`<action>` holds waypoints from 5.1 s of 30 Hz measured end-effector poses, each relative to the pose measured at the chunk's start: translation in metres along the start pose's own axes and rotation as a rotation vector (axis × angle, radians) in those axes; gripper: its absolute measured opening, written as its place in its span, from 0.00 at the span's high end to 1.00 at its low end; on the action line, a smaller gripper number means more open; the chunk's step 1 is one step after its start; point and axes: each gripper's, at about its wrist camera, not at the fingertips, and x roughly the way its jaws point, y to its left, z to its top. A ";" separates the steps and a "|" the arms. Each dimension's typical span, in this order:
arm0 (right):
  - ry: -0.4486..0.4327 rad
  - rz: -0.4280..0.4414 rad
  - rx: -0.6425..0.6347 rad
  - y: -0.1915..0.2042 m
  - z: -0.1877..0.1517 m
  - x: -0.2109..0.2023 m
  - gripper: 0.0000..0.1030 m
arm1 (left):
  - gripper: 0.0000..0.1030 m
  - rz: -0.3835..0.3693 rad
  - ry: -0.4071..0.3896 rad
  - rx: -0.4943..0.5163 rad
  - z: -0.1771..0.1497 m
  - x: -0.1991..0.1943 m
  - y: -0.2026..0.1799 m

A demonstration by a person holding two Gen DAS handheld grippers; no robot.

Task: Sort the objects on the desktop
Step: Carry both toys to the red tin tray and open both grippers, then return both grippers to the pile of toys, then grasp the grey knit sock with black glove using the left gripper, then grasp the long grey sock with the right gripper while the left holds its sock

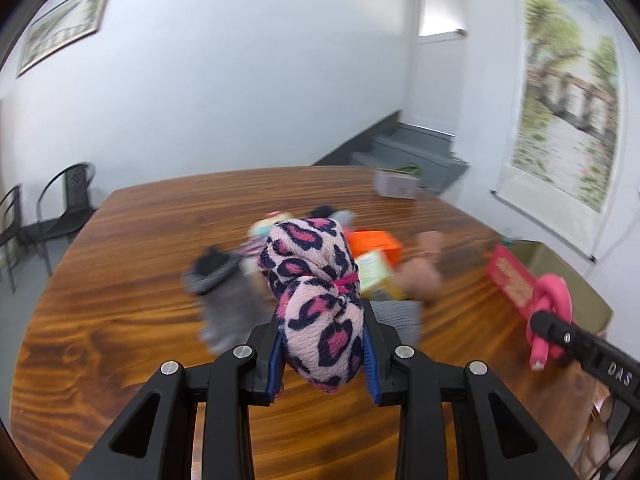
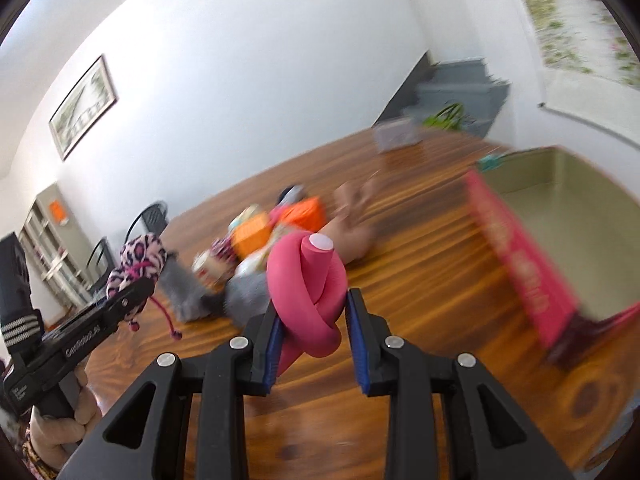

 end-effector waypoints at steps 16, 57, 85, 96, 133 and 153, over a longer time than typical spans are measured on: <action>-0.163 -0.308 0.134 -0.133 0.042 -0.071 0.68 | 0.68 -0.367 0.077 0.193 0.039 0.054 -0.175; -0.044 -0.052 0.119 -0.023 0.029 0.011 0.39 | 0.20 -0.144 0.017 0.109 0.012 0.020 -0.035; 0.089 -0.016 0.046 0.065 -0.004 0.050 0.24 | 0.20 0.061 0.010 -0.168 -0.021 0.001 0.114; 0.104 0.030 0.039 0.051 -0.005 0.055 0.24 | 0.20 0.103 0.114 -0.179 0.001 0.079 0.102; 0.333 -0.110 -0.123 0.098 -0.003 0.173 0.12 | 0.55 0.092 0.119 -0.213 -0.022 0.020 0.128; 0.257 0.050 -0.145 0.117 -0.011 0.146 0.39 | 0.55 0.107 0.083 -0.204 -0.023 0.007 0.120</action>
